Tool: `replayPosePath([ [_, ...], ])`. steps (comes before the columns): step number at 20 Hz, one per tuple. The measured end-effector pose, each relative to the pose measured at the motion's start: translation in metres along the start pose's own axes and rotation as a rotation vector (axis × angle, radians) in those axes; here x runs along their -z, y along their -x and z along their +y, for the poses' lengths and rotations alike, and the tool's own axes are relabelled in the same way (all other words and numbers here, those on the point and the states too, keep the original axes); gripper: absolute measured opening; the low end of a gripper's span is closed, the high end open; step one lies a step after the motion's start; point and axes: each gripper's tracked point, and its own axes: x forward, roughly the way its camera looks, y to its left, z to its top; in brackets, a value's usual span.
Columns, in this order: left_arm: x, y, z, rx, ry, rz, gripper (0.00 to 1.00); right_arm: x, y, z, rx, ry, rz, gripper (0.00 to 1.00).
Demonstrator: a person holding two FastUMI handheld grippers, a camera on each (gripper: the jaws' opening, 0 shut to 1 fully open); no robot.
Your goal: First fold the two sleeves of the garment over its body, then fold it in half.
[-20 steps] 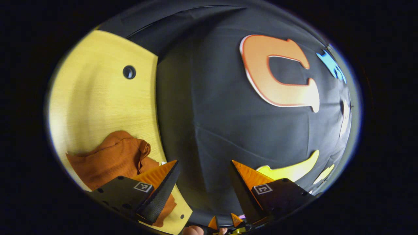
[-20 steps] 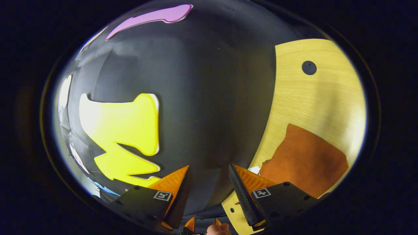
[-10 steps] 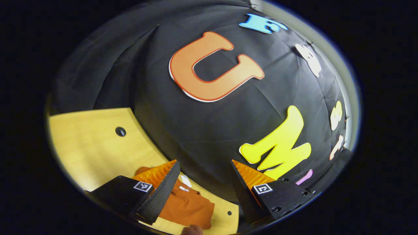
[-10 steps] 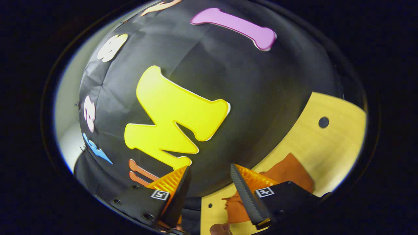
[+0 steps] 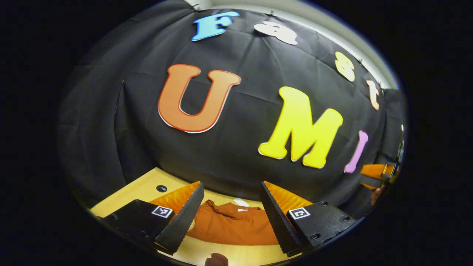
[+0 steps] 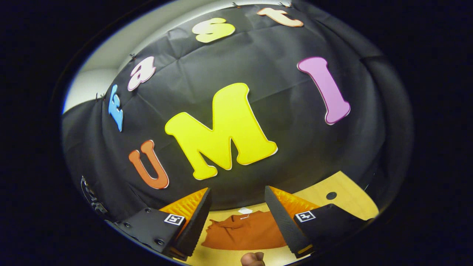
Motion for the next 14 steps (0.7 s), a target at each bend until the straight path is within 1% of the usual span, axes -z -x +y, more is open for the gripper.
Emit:
replayPosePath([
  [1,0.002,0.008,-0.001,0.002,-0.039,-0.004,0.98,0.002,0.008,0.002,0.006,0.057,-0.015,0.97],
  [3,0.004,0.028,-0.005,0.002,-0.095,-0.021,0.98,0.003,0.027,-0.003,0.046,0.169,-0.047,0.95],
  [4,0.004,0.036,-0.003,-0.002,-0.122,-0.033,1.0,0.003,0.037,-0.003,0.047,0.211,-0.063,0.96],
  [5,0.005,0.045,-0.005,0.001,-0.156,-0.039,0.98,0.007,0.044,0.0,0.052,0.246,-0.065,0.95],
  [6,0.004,0.054,0.0,-0.017,-0.195,-0.05,0.98,0.016,0.051,0.0,0.055,0.283,-0.053,0.95],
  [7,0.006,0.06,0.0,-0.017,-0.218,-0.053,0.99,0.027,0.059,0.004,0.043,0.318,-0.039,0.95],
  [8,0.009,0.068,0.0,-0.019,-0.229,-0.054,0.98,0.034,0.068,0.003,0.049,0.354,-0.034,0.95],
  [10,0.017,0.083,0.004,-0.037,-0.213,-0.043,0.98,0.045,0.085,0.002,0.073,0.399,-0.045,0.96],
  [12,0.024,0.095,0.005,-0.042,-0.18,-0.034,0.98,0.059,0.102,0.002,0.101,0.395,-0.061,0.96],
  [14,0.048,0.107,-0.001,-0.022,-0.166,0.023,0.98,0.072,0.119,0.003,0.121,0.384,-0.082,0.96],
])
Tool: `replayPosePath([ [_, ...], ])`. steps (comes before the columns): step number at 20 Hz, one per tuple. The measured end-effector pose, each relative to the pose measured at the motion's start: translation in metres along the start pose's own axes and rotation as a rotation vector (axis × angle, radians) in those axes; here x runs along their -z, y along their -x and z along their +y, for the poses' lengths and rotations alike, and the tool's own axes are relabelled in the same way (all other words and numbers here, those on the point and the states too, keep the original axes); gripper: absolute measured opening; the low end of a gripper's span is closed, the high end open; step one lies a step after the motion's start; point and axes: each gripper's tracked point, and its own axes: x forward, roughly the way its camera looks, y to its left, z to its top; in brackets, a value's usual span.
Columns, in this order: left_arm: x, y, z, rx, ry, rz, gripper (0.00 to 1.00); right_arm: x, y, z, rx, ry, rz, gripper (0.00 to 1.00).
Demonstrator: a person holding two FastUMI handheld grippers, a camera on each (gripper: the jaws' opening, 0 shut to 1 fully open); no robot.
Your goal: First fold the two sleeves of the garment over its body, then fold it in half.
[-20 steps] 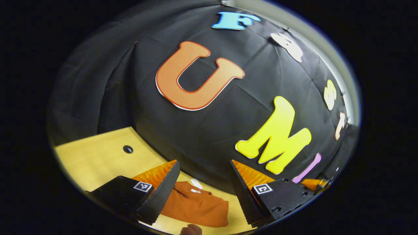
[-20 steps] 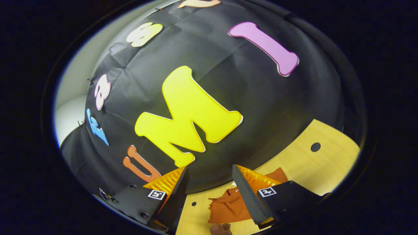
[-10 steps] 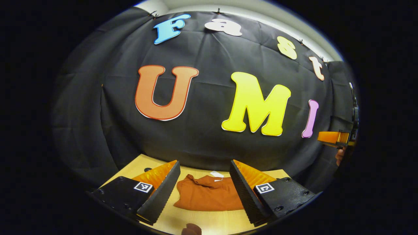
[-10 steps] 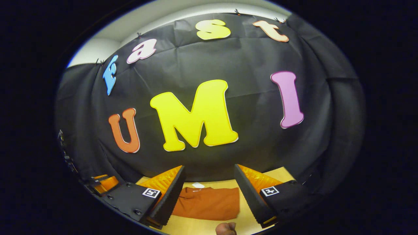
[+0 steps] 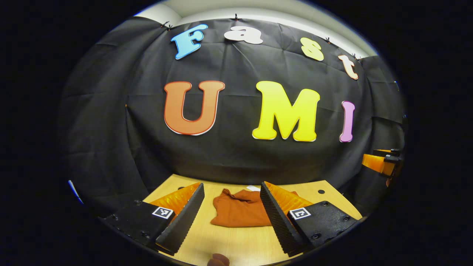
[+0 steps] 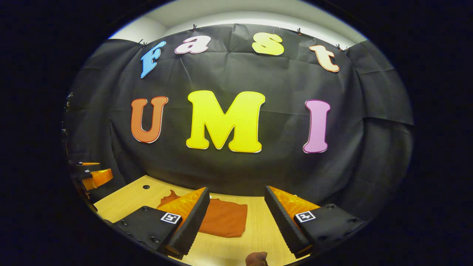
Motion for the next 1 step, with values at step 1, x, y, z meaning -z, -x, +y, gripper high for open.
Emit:
replayPosePath([
  [1,0.006,0.0055,0.0015,0.006,0.003,0.01,0.98,0.005,0.0073,0.0012,0.007,-0.014,-0.007,0.95],
])
